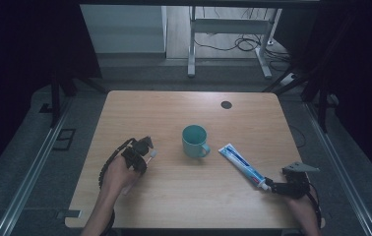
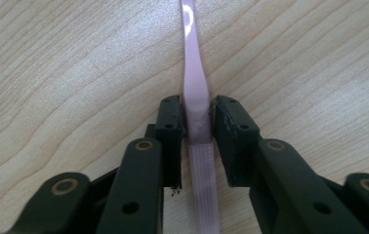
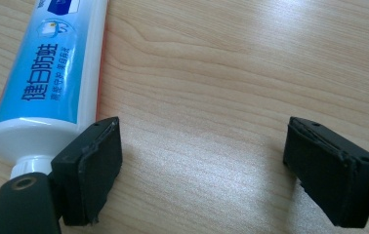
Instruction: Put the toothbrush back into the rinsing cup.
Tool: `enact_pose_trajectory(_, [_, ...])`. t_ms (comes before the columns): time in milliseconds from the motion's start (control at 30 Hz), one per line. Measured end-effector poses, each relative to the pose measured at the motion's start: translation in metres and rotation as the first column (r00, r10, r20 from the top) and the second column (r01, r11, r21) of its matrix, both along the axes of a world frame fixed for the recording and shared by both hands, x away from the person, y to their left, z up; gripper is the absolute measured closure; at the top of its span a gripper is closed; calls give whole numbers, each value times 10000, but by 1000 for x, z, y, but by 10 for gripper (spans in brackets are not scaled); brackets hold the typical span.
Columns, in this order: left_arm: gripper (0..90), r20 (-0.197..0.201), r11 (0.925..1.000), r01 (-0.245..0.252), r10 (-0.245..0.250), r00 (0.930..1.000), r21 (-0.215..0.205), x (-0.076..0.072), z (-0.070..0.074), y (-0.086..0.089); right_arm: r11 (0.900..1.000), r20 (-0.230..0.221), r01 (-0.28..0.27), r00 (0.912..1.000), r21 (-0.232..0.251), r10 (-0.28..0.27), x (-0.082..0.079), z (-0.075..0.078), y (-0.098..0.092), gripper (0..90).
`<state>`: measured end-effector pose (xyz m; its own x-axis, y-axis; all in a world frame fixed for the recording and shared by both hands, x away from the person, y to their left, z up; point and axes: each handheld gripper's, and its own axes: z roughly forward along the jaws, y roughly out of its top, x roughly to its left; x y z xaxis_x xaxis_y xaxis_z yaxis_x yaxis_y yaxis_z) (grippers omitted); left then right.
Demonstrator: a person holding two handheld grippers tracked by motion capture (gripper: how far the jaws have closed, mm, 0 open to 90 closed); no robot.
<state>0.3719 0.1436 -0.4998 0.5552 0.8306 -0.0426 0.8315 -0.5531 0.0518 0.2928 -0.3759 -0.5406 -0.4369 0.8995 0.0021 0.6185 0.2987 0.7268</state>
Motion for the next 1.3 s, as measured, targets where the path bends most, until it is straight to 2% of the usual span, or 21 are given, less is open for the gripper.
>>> enact_pose_trajectory(167, [777, -100, 10000, -25, 25, 9999, 50, 2, 0, -1, 10000, 2, 1, 10000, 0, -1, 0, 0, 0, 142])
enact_pose_trajectory(500, [789, -74, 10000, 92, -92, 9999, 22, 1, 0, 0, 10000, 0, 0, 10000, 0, 0, 0, 0, 0, 142])
enact_pose_trajectory(733, [788, 33, 9992, 197, -196, 9998, -361, 0, 3, 1, 10000, -3, 1, 10000, 2, -1, 0, 0, 0, 142])
enact_pose_trajectory(1033, [788, 528, 9970, 405, -371, 9979, -660, -1, 18, 1, 10000, -2, 3, 10000, 1, -3, 0, 0, 0, 142])
enact_pose_trajectory(1200, [788, 867, 9929, 355, -257, 9959, -1138, -2, 25, 3, 10000, -3, 5, 10000, 1, -5, 0, 0, 0, 142])
enact_pose_trajectory(1300, [788, 1043, 9910, 404, -271, 9942, -1275, -2, 30, 4, 10000, -4, 5, 10000, 3, -5, 0, 0, 0, 142])
